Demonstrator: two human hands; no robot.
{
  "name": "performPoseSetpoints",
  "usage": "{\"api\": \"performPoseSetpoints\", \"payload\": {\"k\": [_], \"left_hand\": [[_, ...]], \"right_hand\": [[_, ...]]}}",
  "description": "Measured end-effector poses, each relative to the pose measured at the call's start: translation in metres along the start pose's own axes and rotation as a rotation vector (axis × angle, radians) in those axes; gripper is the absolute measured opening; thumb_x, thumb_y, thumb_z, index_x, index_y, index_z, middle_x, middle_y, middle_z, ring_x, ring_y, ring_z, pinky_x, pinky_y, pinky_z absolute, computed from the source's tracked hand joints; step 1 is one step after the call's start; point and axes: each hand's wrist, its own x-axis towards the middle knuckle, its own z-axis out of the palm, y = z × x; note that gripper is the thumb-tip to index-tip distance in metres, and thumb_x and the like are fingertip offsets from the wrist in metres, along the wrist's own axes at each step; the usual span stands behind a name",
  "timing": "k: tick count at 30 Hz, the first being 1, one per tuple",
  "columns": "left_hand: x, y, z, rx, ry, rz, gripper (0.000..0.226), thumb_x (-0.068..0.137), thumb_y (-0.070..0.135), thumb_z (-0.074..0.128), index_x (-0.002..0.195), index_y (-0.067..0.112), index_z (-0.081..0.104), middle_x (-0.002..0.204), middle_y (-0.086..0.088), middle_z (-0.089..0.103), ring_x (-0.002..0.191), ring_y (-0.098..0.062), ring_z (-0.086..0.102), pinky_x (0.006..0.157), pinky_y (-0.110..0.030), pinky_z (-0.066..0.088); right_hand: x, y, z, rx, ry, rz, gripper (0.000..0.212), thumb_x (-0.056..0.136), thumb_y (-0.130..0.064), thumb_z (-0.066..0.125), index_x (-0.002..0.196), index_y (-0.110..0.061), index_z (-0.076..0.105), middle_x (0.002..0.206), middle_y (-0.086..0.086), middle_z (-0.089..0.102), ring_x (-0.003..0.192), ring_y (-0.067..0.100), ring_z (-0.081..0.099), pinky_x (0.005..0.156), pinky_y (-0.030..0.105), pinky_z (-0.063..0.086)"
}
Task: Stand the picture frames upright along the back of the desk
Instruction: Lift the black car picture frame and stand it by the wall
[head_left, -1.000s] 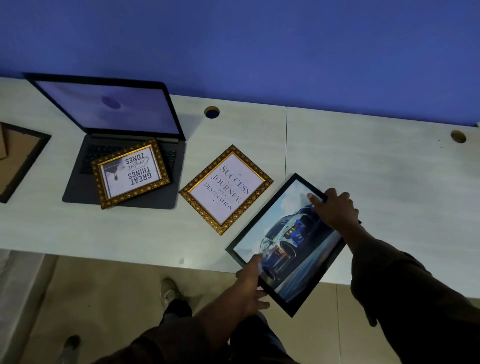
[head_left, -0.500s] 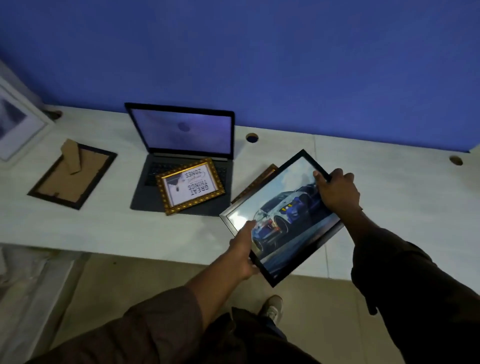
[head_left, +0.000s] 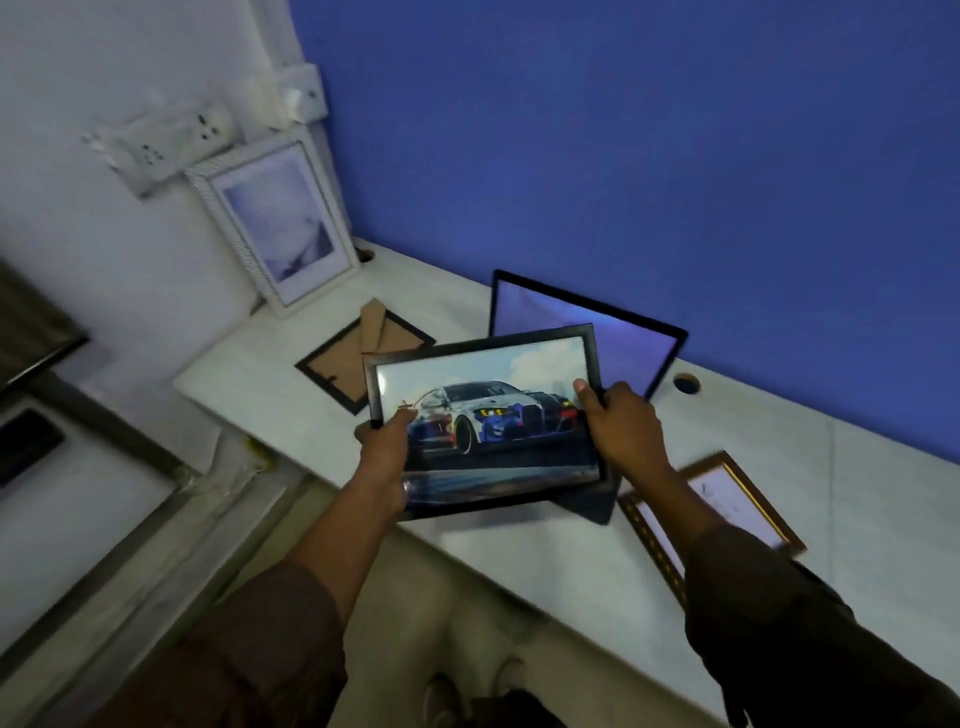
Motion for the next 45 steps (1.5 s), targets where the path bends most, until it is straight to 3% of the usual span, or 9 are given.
{"api": "performPoseSetpoints", "payload": {"k": [3, 6, 10, 15, 20, 27, 33, 39, 45], "left_hand": [[0.015, 0.036, -0.019, -0.022, 0.036, 0.126, 0.084, 0.077, 0.043, 0.074, 0.145, 0.022, 0.03, 0.134, -0.015, 0.057, 0.114, -0.037, 0.064, 0.094, -0.058, 0.057], [0.03, 0.071, -0.039, -0.001, 0.112, 0.252, 0.093, 0.063, 0.051, 0.077, 0.141, 0.026, 0.034, 0.135, -0.013, 0.058, 0.114, -0.034, 0.065, 0.097, -0.055, 0.056], [0.029, 0.122, -0.059, -0.071, 0.193, 0.452, 0.059, 0.09, 0.035, 0.069, 0.137, 0.019, 0.037, 0.134, -0.011, 0.059, 0.112, -0.029, 0.065, 0.099, -0.055, 0.055], [0.039, 0.169, -0.071, -0.109, 0.152, 0.56, 0.063, 0.101, 0.047, 0.053, 0.153, 0.026, 0.025, 0.143, 0.0, 0.049, 0.126, -0.021, 0.051, 0.102, -0.039, 0.043], [0.09, 0.217, -0.055, -0.148, 0.072, 0.591, 0.066, 0.102, 0.05, 0.049, 0.157, 0.027, 0.021, 0.154, 0.0, 0.043, 0.136, -0.017, 0.045, 0.12, -0.045, 0.032], [0.219, 0.284, 0.006, -0.116, -0.08, 0.58, 0.05, 0.105, 0.043, 0.047, 0.148, 0.022, 0.033, 0.139, 0.003, 0.054, 0.117, -0.006, 0.057, 0.108, -0.033, 0.041], [0.328, 0.317, 0.059, 0.056, -0.214, 0.517, 0.047, 0.102, 0.027, 0.06, 0.141, 0.006, 0.045, 0.132, -0.011, 0.064, 0.115, -0.026, 0.065, 0.099, -0.04, 0.054], [0.408, 0.303, 0.098, 0.266, -0.326, 0.399, 0.066, 0.073, 0.067, 0.078, 0.128, 0.032, 0.067, 0.13, 0.003, 0.071, 0.122, -0.022, 0.065, 0.11, -0.049, 0.047], [0.425, 0.296, 0.146, 0.365, -0.429, 0.221, 0.073, 0.093, 0.039, 0.07, 0.151, 0.013, 0.034, 0.141, -0.003, 0.051, 0.124, -0.022, 0.055, 0.104, -0.033, 0.045]], "right_hand": [[0.016, -0.044, 0.005, 0.034, -0.02, -0.101, 0.056, 0.096, -0.067, 0.042, 0.097, -0.013, 0.056, 0.093, 0.007, 0.064, 0.082, 0.026, 0.059, 0.057, 0.031, 0.038], [0.033, -0.091, 0.008, 0.098, 0.008, -0.225, 0.059, 0.094, -0.069, 0.042, 0.105, -0.014, 0.058, 0.1, 0.006, 0.066, 0.087, 0.026, 0.063, 0.068, 0.035, 0.048], [0.047, -0.152, 0.012, 0.203, 0.021, -0.404, 0.057, 0.094, -0.065, 0.047, 0.119, -0.015, 0.06, 0.12, 0.008, 0.064, 0.108, 0.027, 0.061, 0.081, 0.031, 0.045], [0.076, -0.211, 0.01, 0.298, 0.06, -0.55, 0.056, 0.096, -0.059, 0.053, 0.132, -0.017, 0.053, 0.125, 0.006, 0.056, 0.111, 0.024, 0.058, 0.084, 0.03, 0.046], [0.136, -0.248, 0.015, 0.281, 0.144, -0.553, 0.052, 0.093, -0.061, 0.054, 0.13, -0.024, 0.055, 0.126, 0.002, 0.061, 0.117, 0.026, 0.055, 0.1, 0.049, 0.047], [0.24, -0.269, 0.046, 0.179, 0.212, -0.351, 0.047, 0.091, -0.056, 0.059, 0.125, -0.024, 0.057, 0.12, 0.002, 0.065, 0.11, 0.026, 0.061, 0.092, 0.047, 0.052], [0.318, -0.255, 0.073, 0.172, 0.075, 0.034, 0.043, 0.089, -0.052, 0.067, 0.095, -0.01, 0.057, 0.086, 0.007, 0.066, 0.082, 0.028, 0.065, 0.053, 0.029, 0.038], [0.362, -0.215, 0.093, 0.199, -0.081, 0.283, 0.045, 0.088, -0.047, 0.07, 0.104, -0.006, 0.064, 0.094, 0.007, 0.068, 0.077, 0.016, 0.06, 0.058, 0.029, 0.043], [0.385, -0.175, 0.102, 0.212, -0.176, 0.47, 0.046, 0.085, -0.046, 0.076, 0.113, -0.009, 0.07, 0.109, 0.011, 0.072, 0.097, 0.028, 0.066, 0.068, 0.03, 0.047]]}}
